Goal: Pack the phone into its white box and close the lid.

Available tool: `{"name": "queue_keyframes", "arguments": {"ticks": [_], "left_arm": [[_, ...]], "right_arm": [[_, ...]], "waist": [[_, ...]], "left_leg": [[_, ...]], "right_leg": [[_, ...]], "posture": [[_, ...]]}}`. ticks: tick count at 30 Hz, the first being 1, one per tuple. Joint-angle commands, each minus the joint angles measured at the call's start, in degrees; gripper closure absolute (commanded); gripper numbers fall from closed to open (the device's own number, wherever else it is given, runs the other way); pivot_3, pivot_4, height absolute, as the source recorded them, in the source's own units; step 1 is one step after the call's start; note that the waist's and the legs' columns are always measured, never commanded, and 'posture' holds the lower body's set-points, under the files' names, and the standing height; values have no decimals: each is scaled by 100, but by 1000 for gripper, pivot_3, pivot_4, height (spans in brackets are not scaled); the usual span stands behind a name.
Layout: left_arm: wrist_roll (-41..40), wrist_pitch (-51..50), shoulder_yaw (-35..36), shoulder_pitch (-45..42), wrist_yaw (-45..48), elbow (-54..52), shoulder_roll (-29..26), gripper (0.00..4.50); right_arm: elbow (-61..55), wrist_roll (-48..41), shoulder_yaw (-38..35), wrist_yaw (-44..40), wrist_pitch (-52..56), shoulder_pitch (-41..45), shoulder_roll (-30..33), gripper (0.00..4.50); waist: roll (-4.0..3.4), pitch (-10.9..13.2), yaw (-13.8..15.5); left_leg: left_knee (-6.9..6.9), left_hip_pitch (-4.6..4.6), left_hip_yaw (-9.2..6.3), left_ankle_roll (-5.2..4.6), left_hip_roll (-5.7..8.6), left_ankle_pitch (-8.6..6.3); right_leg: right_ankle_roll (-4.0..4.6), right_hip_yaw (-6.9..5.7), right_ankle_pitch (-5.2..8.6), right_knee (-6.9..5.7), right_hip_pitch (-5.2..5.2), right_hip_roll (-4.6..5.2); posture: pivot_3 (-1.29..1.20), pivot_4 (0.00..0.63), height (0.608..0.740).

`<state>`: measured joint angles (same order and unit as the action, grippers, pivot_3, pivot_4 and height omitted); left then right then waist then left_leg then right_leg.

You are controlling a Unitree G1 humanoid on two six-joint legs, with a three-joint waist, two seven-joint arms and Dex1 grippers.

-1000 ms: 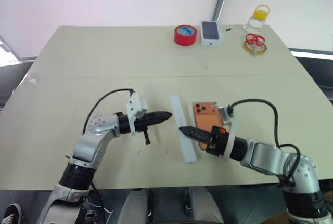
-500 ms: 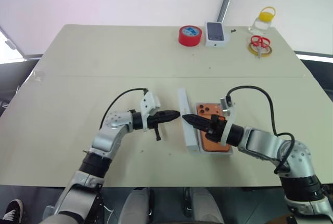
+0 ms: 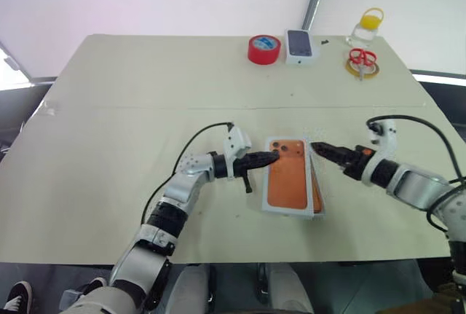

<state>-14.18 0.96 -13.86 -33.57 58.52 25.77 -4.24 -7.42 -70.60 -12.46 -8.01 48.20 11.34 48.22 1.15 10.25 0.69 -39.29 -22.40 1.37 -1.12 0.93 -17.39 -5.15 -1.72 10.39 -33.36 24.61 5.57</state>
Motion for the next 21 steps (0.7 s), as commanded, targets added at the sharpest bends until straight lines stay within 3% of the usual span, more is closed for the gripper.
{"name": "queue_keyframes", "arguments": {"ticks": [1, 2, 5, 11, 12, 21], "left_arm": [[-66, 65, 226, -162, -53, 2, -33, 4500], [-121, -25, 280, -174, -43, -46, -78, 4500], [-123, -212, 405, -135, -3, -245, -370, 4500], [417, 261, 377, -219, -211, 352, -837, 4500], [445, 261, 353, -228, -204, 406, -840, 4500], [942, 471, -118, -144, -303, 539, -457, 4500]], "right_arm": [[-461, 1085, 152, -519, -505, 19, 44, 108], [-601, 1384, 282, -657, -634, -5, 42, 108], [-862, 2171, 530, -1120, -1094, -154, 35, 1014], [-711, 3536, 669, -1699, -1803, -559, 132, 4100], [-688, 3671, 652, -1741, -1864, -593, 100, 4442], [-820, 3550, 289, -1964, -1467, -623, -464, 4442]], "waist": [[0, 0, 6], [0, 0, 1], [-1, 0, 3], [-1, 0, 26], [-1, 0, 26], [0, 1, 19]], "left_leg": [[0, 1, -1, 0, -4, 0], [0, 1, -2, 0, -7, 0], [1, 1, -2, 0, -16, 0], [0, -1, -2, 0, -3, 0], [-1, -1, -1, 0, 1, 0], [0, -2, -5, 0, 8, 0]], "right_leg": [[0, -2, 0, -1, 0, -4], [0, -3, 0, -1, 0, -7], [-1, -3, 0, -1, 3, -16], [0, -2, -1, 0, 2, -4], [1, -2, -1, 0, 1, -1], [0, -2, -1, 3, -1, 8]], "posture": [[0, 150, 740], [0, 150, 740], [0, 150, 740], [0, 150, 740], [0, 150, 740], [0, 150, 740]]}}
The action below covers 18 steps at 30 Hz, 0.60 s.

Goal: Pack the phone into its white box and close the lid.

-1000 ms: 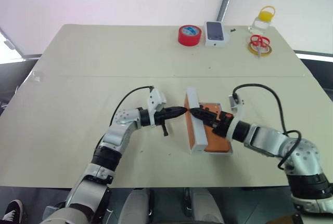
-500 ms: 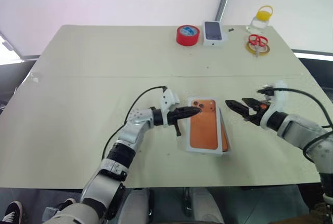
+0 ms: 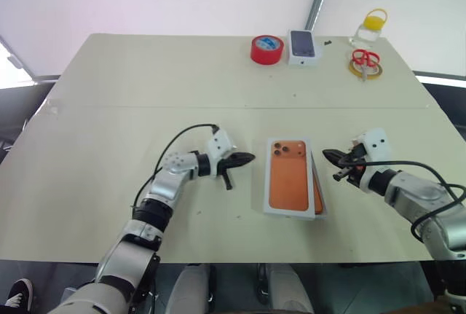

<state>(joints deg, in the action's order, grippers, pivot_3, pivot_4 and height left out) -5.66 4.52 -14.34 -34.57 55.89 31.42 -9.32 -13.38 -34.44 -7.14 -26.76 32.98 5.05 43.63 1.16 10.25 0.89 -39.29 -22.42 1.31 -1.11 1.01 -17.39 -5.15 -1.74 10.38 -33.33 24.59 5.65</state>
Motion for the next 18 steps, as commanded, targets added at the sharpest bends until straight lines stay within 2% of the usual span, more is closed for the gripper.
{"name": "queue_keyframes", "arguments": {"ticks": [1, 10, 18], "left_arm": [[98, 108, -80, -53, -35, -23, 68, 4500], [46, -290, -269, -4, 80, -597, 350, 4500], [60, -597, -349, 191, 101, -1126, 326, 4500]], "right_arm": [[-260, 18, -220, -151, 65, 4, 27, 4442], [-368, 308, -242, -418, 119, 5, 85, 4442], [-384, 676, -48, -557, 140, 117, 7, 4442]], "waist": [[-1, 0, -6], [-2, 0, 15], [-2, 0, -4]], "left_leg": [[0, 0, 0, 0, 0, 0], [0, 1, 0, 0, -3, 0], [0, 3, -1, 0, 0, 0]], "right_leg": [[0, 0, 0, -1, 0, 0], [1, -2, 0, -2, 0, -3], [1, -1, 0, -4, 1, -1]], "posture": [[0, 150, 740], [0, 150, 740], [0, 150, 740]]}}
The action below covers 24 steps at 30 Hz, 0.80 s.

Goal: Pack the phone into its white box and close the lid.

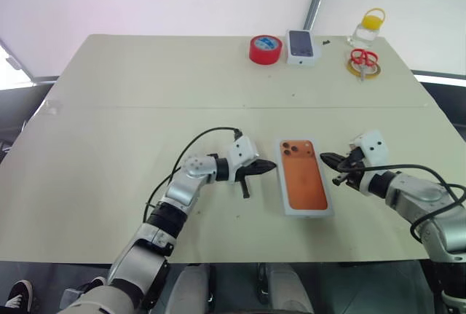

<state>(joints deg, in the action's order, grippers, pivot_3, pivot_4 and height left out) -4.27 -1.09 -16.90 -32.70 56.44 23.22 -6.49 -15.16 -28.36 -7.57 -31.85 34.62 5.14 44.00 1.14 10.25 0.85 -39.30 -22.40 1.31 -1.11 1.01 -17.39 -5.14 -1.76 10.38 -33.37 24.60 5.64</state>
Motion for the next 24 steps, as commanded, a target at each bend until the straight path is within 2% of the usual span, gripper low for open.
{"name": "queue_keyframes", "arguments": {"ticks": [1, 7, 11, 14, 18, 21, 24], "left_arm": [[-70, -15, -91, 16, 41, -316, 32, 4500], [-43, -9, -72, 64, 19, -373, -49, 4500], [-498, -373, 302, -105, -144, -729, 116, 4500], [-609, -421, 469, -502, -453, -669, 391, 4500], [-141, -24, 308, -983, -943, 170, 653, 4500], [600, 212, -129, -1255, -1326, 1150, 644, 4500], [915, 313, -282, -1388, -1552, 1857, 685, 4500]], "right_arm": [[-209, 157, 39, -71, -50, 83, -11, 4442], [-206, 543, 176, -211, -207, -17, -3, 4442], [-116, 421, -201, -244, -396, 253, -135, 4442], [-99, -87, -604, -395, -322, 361, -378, 4442], [-289, -197, -514, -847, -437, 73, -394, 4442], [-469, 493, 154, -1067, -610, -406, -44, 4442], [-414, 1113, 637, -1115, -770, -772, 269, 4442]], "waist": [[0, 0, 0], [0, 0, -1], [0, 0, -8], [2, 1, 23], [0, -1, 128], [-2, -2, 144], [5, -2, 136]], "left_leg": [[0, 0, 0, 0, 0, 0], [0, 0, 0, 0, 1, 0], [0, 1, 0, 0, 0, 0], [-1, 0, 0, 0, 0, 0], [-2, 1, -4, 0, 5, 0], [-1, 1, -3, -4, 10, -3], [-1, 1, 1, -5, 13, -3]], "right_leg": [[0, 0, 0, 0, 0, 0], [0, 0, 0, 0, 0, 0], [0, 0, 0, -1, 0, 0], [-1, 0, -1, -1, 0, 0], [-4, -1, -2, 5, -7, -2], [-5, -2, -2, 5, -8, -2], [-6, 0, -1, 6, -7, -2]], "posture": [[0, 150, 740], [0, 150, 740], [0, 150, 740], [0, 150, 740], [0, 150, 740], [0, 150, 740], [0, 150, 740]]}}
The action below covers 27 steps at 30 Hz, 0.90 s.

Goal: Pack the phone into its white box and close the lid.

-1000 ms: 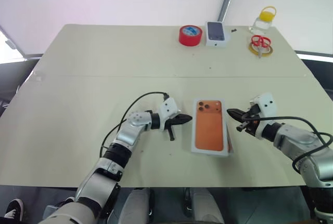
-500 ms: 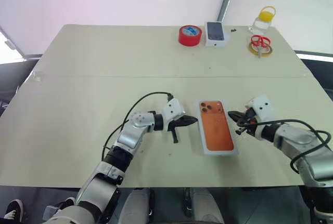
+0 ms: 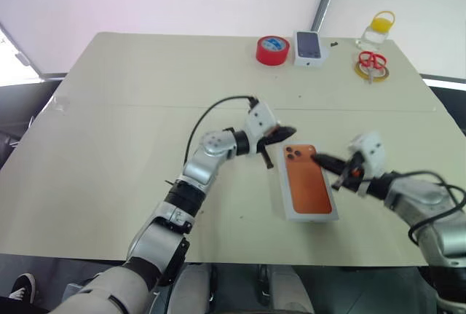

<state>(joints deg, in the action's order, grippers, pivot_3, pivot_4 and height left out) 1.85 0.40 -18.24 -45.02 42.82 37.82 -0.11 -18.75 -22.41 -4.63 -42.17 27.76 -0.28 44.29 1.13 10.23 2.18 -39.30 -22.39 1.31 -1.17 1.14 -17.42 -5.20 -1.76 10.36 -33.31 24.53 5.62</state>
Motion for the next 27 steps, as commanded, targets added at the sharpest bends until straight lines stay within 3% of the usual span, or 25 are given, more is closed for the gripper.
{"name": "queue_keyframes", "arguments": {"ticks": [1, 5, 7, 8, 10, 16, 21, 27], "left_arm": [[266, 24, -148, -152, -97, 501, 67, 4500], [98, -199, -153, 117, 372, 290, -23, 4500], [-141, -336, -9, 225, 615, 94, -50, 4500], [-264, -379, 81, 272, 699, -66, -83, 4241], [-612, -554, 362, 358, 799, -514, -154, 3619], [-1303, -1483, 1015, 885, 1036, -2179, -1028, 582], [-1656, -1705, 1451, 1607, 1343, -3130, -2059, 582], [-1894, -1827, 2065, 2419, 1148, -3624, -2768, 582]], "right_arm": [[-43, 583, 374, -30, -76, -291, 236, 4442], [-130, 571, 289, 69, -47, -313, 112, 4442], [-229, -44, 5, -48, 331, -252, -72, 4442], [-318, -350, -146, -162, 392, -218, -150, 4211], [-399, -475, -319, -156, 282, -104, -280, 3581], [-396, -684, -617, -341, 48, 100, -350, 538], [51, -269, -506, -664, -401, 151, -77, 538], [245, -446, -674, -963, -530, 174, -38, 538]], "waist": [[23, -12, 6], [33, -61, 7], [29, -69, 4], [28, -69, 5], [25, -69, 3], [7, -58, -10], [-11, -61, -25], [-12, -60, -2]], "left_leg": [[-1, 1, 1, 0, -4, 0], [-6, 24, -8, 2, -11, -1], [-4, 25, -8, 2, -15, -1], [-3, 24, -8, 2, -17, -1], [-3, 21, -7, 2, -18, -1], [-4, 2, -4, 3, -20, 0], [5, 8, -1, 3, -25, 0], [-2, 7, -1, 5, -24, 1]], "right_leg": [[0, 0, 0, 2, -1, 0], [15, -9, 11, 5, -29, 1], [13, -9, 13, 5, -30, 1], [13, -9, 12, 6, -28, -1], [14, -8, 11, 5, -22, -2], [16, -4, 8, -5, 4, -4], [18, -4, 9, -9, 5, -9], [21, -3, 10, -7, 3, -6]], "posture": [[0, 150, 740], [0, 150, 740], [0, 150, 740], [0, 150, 740], [0, 150, 740], [0, 150, 740], [0, 150, 740], [0, 150, 740]]}}
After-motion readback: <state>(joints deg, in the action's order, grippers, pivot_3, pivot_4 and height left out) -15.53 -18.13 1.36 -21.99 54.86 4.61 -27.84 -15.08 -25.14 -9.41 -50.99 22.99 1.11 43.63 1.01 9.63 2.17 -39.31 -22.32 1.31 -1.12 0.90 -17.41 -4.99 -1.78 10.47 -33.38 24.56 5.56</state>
